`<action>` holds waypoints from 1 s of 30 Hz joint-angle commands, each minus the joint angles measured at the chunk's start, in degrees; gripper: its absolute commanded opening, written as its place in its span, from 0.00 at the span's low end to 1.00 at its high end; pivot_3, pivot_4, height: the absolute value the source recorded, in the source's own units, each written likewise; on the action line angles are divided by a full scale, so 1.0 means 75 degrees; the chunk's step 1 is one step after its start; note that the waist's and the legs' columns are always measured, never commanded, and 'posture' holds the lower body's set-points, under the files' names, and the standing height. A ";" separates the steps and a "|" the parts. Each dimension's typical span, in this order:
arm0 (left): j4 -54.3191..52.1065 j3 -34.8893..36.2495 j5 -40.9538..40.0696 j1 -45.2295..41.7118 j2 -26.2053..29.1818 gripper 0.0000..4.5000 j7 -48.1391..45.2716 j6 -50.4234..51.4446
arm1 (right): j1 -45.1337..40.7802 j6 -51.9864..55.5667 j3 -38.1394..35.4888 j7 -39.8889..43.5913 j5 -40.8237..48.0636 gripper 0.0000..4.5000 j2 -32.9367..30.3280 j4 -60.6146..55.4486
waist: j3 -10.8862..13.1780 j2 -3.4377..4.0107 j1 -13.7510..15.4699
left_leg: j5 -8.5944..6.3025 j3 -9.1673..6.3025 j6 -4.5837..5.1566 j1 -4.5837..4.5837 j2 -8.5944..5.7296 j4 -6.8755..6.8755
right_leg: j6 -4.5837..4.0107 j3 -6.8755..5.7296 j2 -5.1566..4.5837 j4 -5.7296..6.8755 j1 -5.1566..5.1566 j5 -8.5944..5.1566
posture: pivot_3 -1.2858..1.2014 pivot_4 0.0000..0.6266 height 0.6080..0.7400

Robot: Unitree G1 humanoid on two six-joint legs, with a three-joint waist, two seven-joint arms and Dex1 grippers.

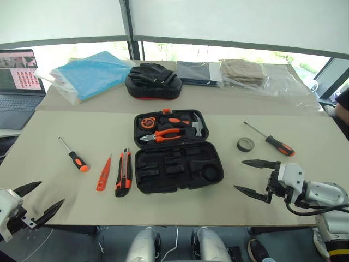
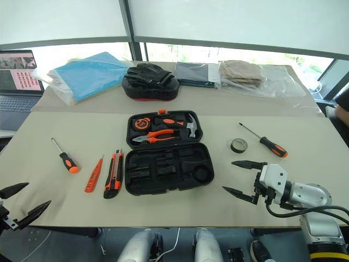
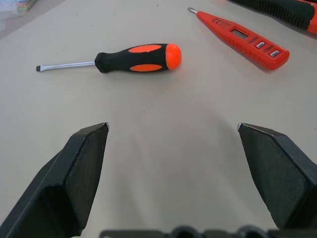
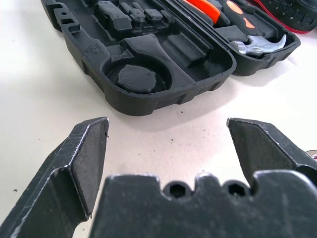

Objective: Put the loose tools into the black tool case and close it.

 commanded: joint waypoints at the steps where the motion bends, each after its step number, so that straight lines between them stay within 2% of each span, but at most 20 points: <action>1: -0.0171 0.0060 -0.0164 -0.0026 0.0051 1.00 0.0040 0.0162 | -0.0039 -0.0124 0.0029 -0.0248 0.0022 0.99 0.0132 -0.0479 | 0.0000 0.0000 0.0001 | 0.0000 0.0000 0.0000 0.0000 0.0000 0.0000 | 0.0000 0.0000 0.0000 0.0000 0.0000 0.0000 | 0.52 0.24 1.00; 4: -0.0318 0.0232 -0.0840 0.0308 0.0192 1.00 -0.0020 0.1718 | -0.0189 -0.0433 0.0214 -0.0495 0.0414 0.99 0.0784 -0.1294 | -0.0002 -0.0002 -0.0032 | 0.0000 0.0000 -0.0001 0.0002 0.0006 0.0000 | -0.0001 0.0000 0.0005 0.0003 0.0001 0.0000 | 0.52 0.24 1.00; 8: -0.0564 0.1042 -0.1388 0.0341 -0.0674 1.00 0.1593 0.2887 | -0.0314 0.0306 0.0428 -0.0723 0.1477 0.99 0.1389 -0.2304 | -0.0001 -0.0001 -0.0081 | -0.0003 0.0001 -0.0007 0.0003 0.0019 -0.0001 | 0.0041 0.0008 0.0017 0.0006 -0.0006 0.0024 | 0.52 0.24 1.00; 13: -0.1357 0.1532 -0.2151 0.0841 -0.1319 1.00 0.2908 0.4916 | -0.0230 0.0007 0.0580 -0.0656 0.1482 0.99 0.1699 -0.2523 | -0.0017 -0.0034 -0.0067 | -0.0011 -0.0001 -0.0007 0.0008 0.0016 0.0001 | 0.0044 0.0006 0.0008 -0.0006 0.0006 0.0025 | 0.52 0.24 1.00; 17: -0.1950 0.1848 -0.3267 0.0628 -0.1216 1.00 0.3641 0.6479 | -0.0295 -0.0441 0.0645 -0.0471 0.1364 0.99 0.1920 -0.2347 | -0.0021 -0.0039 0.0025 | -0.0043 -0.0008 -0.0067 0.0026 0.0015 0.0003 | -0.0012 -0.0005 0.0001 0.0002 -0.0013 -0.0008 | 0.52 0.24 1.00; 21: -0.2470 0.1939 -0.4590 -0.0546 -0.0554 1.00 0.4980 0.8155 | -0.0407 -0.0427 0.0740 -0.0386 0.1415 0.99 0.1943 -0.2208 | -0.0022 -0.0039 0.0090 | -0.0038 -0.0009 -0.0081 0.0050 0.0016 0.0005 | -0.0013 -0.0011 0.0001 0.0017 0.0009 -0.0009 | 0.52 0.24 1.00; 25: -0.2127 0.1724 -0.5504 -0.2615 -0.0134 1.00 0.7382 0.9777 | -0.0574 -0.0172 0.0817 -0.0419 0.1659 0.99 0.1920 -0.2321 | -0.0025 -0.0043 0.0046 | -0.0024 -0.0005 -0.0097 0.0059 0.0014 0.0006 | -0.0021 0.0000 0.0006 0.0035 0.0028 0.0003 | 0.52 0.24 1.00; 27: -0.1901 0.1340 -0.5559 -0.3945 -0.0376 1.00 0.8694 1.0218 | -0.0648 -0.0095 0.0838 -0.0502 0.1670 0.99 0.1953 -0.2329 | -0.0024 -0.0045 0.0025 | -0.0007 -0.0003 -0.0079 0.0058 0.0008 0.0006 | 0.0006 0.0007 0.0007 0.0055 0.0036 0.0043 | 0.52 0.24 1.00; 28: -0.1769 0.1106 -0.5438 -0.4522 -0.0580 1.00 0.9191 1.0336 | -0.0669 -0.0078 0.0865 -0.0511 0.1641 0.99 0.1960 -0.2318 | -0.0025 -0.0046 0.0015 | 0.0017 -0.0004 -0.0050 0.0057 0.0005 0.0006 | -0.0028 0.0008 0.0011 0.0069 0.0032 0.0061 | 0.52 0.24 1.00; 30: -0.1558 0.0882 -0.5263 -0.5215 -0.0853 1.00 0.9841 1.0590 | -0.0694 -0.0058 0.0912 -0.0524 0.1600 0.99 0.1970 -0.2300 | -0.0027 -0.0052 0.0012 | 0.0022 -0.0004 -0.0054 0.0062 -0.0002 0.0006 | -0.0032 0.0015 0.0013 0.0093 0.0034 0.0064 | 0.52 0.24 1.00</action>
